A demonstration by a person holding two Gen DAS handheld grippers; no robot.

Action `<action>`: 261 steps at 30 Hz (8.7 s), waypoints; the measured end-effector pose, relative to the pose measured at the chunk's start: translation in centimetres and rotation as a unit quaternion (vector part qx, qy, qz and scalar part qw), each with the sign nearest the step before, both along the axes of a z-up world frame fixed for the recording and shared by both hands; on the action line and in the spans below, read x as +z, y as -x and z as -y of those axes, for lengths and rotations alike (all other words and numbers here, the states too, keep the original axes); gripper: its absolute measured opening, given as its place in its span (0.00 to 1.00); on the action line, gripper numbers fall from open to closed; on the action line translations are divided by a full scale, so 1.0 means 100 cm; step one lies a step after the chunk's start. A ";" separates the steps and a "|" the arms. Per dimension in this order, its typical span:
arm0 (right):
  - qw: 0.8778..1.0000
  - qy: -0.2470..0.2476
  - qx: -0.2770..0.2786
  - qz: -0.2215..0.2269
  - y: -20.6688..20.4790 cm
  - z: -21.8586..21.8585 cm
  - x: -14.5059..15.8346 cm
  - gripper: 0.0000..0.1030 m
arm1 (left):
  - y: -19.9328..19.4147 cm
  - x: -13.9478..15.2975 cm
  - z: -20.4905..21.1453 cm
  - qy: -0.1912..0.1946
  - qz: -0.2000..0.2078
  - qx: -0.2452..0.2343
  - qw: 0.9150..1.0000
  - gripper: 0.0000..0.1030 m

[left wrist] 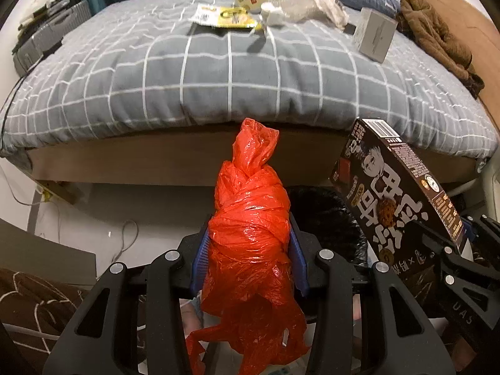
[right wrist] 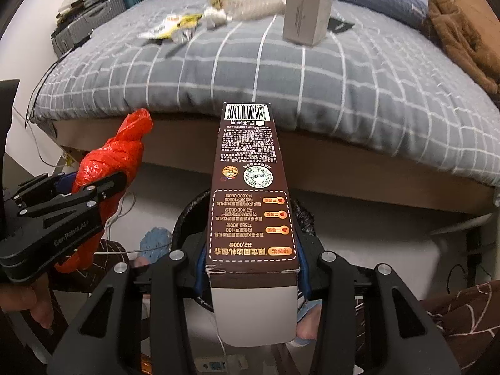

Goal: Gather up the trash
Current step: 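Lift the red bag and brown box and carry both over the floor bin, then open the right tool over the bin while the left tool drops the red bag in, then move both tools back over the bed toward the remaining trash, then grasp the yellow snack wrapper with the left tool while the right tool grasps the white box, then lift the wrapper and white box and carry both over the bin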

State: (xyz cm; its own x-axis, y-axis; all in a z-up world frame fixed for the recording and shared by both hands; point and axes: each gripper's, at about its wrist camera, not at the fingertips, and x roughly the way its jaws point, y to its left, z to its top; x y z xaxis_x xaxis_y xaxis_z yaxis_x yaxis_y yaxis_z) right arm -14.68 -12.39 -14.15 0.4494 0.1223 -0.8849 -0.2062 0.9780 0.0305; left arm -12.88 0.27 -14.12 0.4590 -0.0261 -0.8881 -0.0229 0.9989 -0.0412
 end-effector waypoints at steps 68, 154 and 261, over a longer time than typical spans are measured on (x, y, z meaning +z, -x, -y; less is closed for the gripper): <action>0.991 0.017 -0.133 -0.008 -0.028 0.109 -0.062 0.91 | -0.023 -0.085 0.084 0.009 -0.046 -0.066 0.997 0.74; 0.986 0.013 -0.077 0.147 -0.218 0.013 0.059 0.73 | -0.250 0.034 -0.041 -0.051 0.079 0.032 0.995 0.84; 0.989 -0.044 -0.038 0.139 -0.073 0.020 0.089 0.36 | -0.064 0.068 0.000 0.024 0.094 0.002 0.995 0.40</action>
